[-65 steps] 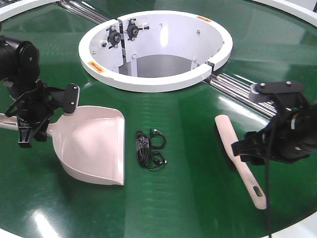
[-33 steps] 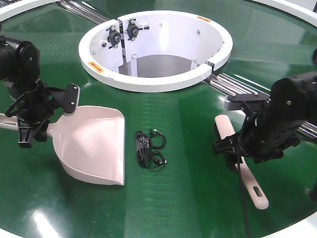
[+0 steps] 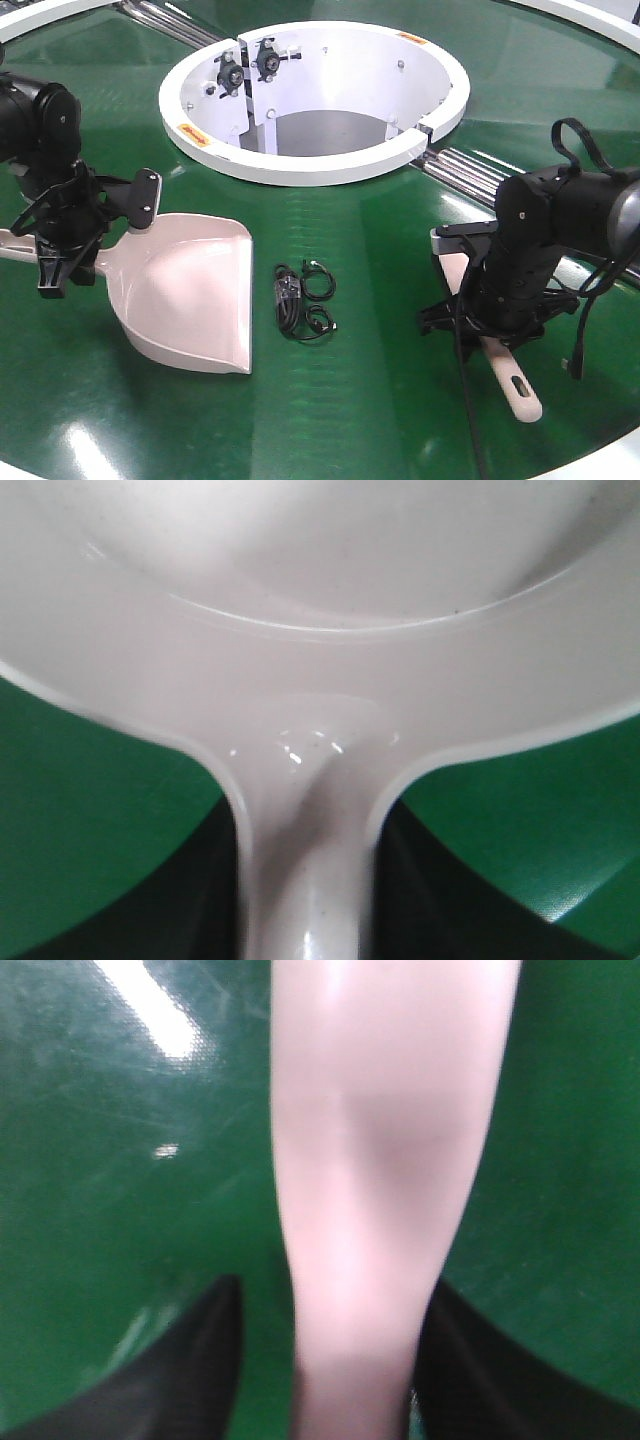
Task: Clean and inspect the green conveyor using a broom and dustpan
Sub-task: 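Sweep the black cable into the dustpan with the right-held brush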
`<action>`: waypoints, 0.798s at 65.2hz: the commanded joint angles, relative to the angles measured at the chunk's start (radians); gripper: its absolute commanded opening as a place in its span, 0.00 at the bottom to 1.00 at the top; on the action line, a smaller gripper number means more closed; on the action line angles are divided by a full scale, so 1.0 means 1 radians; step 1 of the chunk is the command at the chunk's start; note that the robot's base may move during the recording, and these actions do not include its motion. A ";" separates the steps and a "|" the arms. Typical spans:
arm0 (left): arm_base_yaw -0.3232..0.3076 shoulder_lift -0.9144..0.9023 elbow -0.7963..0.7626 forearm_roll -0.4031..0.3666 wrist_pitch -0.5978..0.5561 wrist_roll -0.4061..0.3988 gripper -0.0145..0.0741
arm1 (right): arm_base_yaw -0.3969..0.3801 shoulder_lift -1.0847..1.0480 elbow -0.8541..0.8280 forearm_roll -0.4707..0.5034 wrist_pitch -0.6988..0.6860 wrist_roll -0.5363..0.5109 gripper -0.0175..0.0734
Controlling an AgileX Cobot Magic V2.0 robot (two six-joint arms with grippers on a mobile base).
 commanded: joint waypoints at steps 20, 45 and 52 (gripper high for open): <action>-0.009 -0.048 -0.030 -0.030 0.018 -0.004 0.17 | 0.006 -0.056 -0.121 -0.013 0.074 -0.036 0.18; -0.009 -0.048 -0.030 -0.030 0.018 -0.004 0.17 | 0.148 -0.011 -0.215 0.021 0.123 0.045 0.19; -0.009 -0.048 -0.030 -0.030 0.018 -0.004 0.17 | 0.155 0.018 -0.215 0.030 0.128 0.096 0.19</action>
